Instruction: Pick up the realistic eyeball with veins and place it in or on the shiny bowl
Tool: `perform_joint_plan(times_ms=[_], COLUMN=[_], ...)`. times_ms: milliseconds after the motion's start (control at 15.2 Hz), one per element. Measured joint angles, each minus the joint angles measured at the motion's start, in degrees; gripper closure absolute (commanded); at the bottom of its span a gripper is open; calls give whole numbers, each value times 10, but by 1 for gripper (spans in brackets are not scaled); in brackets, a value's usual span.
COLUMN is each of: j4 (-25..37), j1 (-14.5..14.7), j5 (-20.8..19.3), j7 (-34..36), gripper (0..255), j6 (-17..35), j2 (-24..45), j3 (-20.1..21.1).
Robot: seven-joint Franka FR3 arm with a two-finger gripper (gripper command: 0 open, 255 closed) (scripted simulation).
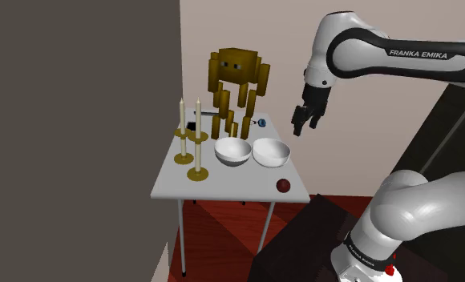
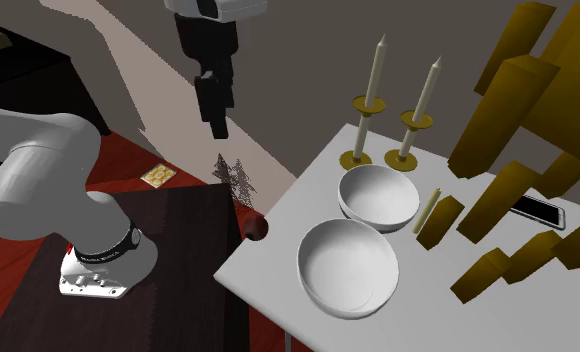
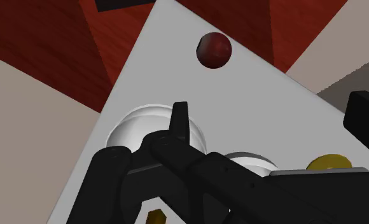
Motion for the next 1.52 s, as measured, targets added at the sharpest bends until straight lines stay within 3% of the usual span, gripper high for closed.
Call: perform_joint_plan(times_ms=[198, 660, 1254, 1518], j4=[-21, -118, -200, -218], j1=[-2, -14, -30, -34], j5=[0, 3, 5, 3], j7=[3, 25, 52, 53], gripper=[0, 0, 0, 0], j6=[20, 140, 342, 395], j2=[2, 41, 181, 219], j3=[-1, -4, -8, -11])
